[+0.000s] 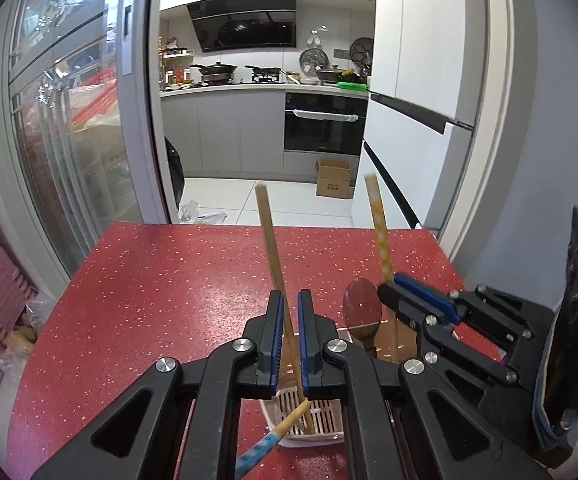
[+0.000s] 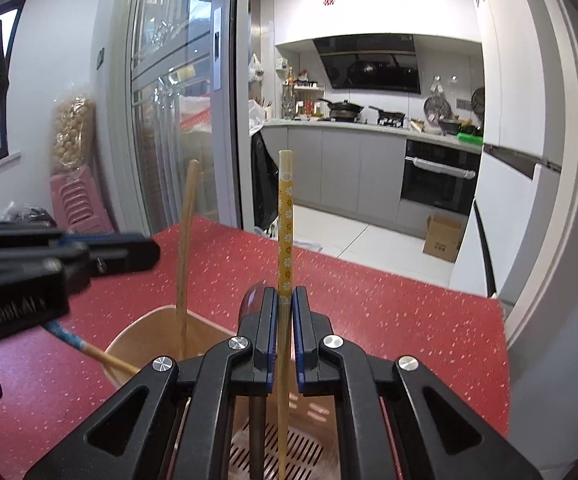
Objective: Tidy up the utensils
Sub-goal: 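Lower the chopsticks into the holder and open both tools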
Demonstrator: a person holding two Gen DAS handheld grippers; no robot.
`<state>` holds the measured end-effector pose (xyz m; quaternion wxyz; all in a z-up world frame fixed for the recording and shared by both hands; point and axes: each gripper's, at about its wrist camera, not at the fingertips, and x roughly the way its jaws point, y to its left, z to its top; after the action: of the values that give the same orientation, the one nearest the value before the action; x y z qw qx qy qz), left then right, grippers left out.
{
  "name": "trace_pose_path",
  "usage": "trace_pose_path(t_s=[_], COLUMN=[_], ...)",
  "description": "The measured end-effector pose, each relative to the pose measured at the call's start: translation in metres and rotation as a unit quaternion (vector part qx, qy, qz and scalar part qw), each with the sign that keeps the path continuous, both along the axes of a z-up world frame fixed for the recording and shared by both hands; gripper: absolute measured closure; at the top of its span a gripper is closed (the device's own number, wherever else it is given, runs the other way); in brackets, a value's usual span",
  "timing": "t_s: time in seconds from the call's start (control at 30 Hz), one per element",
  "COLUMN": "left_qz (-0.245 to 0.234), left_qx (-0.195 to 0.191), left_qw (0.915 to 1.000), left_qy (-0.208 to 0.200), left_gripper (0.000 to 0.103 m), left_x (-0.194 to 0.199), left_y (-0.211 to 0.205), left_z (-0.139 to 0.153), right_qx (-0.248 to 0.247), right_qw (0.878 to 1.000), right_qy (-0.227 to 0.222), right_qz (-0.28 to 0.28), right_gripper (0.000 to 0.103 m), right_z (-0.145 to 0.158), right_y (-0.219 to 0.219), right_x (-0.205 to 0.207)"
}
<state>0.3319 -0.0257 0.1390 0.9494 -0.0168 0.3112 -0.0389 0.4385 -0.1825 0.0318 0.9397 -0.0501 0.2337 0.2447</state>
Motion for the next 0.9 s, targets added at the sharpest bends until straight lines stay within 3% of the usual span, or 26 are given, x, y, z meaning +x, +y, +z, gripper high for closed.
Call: trace_pose_path(t_s=[0.17, 0.23, 0.27, 0.3, 0.63, 0.9], left_qz=[0.005, 0.005, 0.006, 0.007, 0.034, 0.057], left_qx=[-0.017, -0.018, -0.018, -0.017, -0.016, -0.038], left_qw=[0.9995, 0.9992, 0.9991, 0.9990, 0.9979, 0.9950], left_qy=[-0.026, -0.036, -0.038, -0.041, -0.053, -0.072], left_gripper=[0.068, 0.068, 0.068, 0.068, 0.068, 0.068], left_x=[-0.016, -0.023, -0.026, -0.029, -0.058, -0.097], left_y=[0.007, 0.009, 0.010, 0.012, 0.032, 0.063], left_z=[0.020, 0.028, 0.030, 0.034, 0.047, 0.060], right_qx=[-0.007, -0.001, 0.003, 0.010, 0.042, 0.062], right_qw=[1.000, 0.999, 0.999, 0.999, 0.998, 0.994], right_qy=[0.028, 0.037, 0.040, 0.043, 0.050, 0.078], right_qz=[0.009, 0.007, 0.007, 0.006, -0.016, -0.033], right_gripper=[0.090, 0.073, 0.056, 0.051, 0.045, 0.040], right_z=[-0.002, 0.001, 0.003, 0.005, 0.033, 0.037], right_y=[0.003, 0.002, 0.001, -0.001, -0.021, -0.035], right_x=[0.003, 0.003, 0.003, 0.002, -0.025, -0.064])
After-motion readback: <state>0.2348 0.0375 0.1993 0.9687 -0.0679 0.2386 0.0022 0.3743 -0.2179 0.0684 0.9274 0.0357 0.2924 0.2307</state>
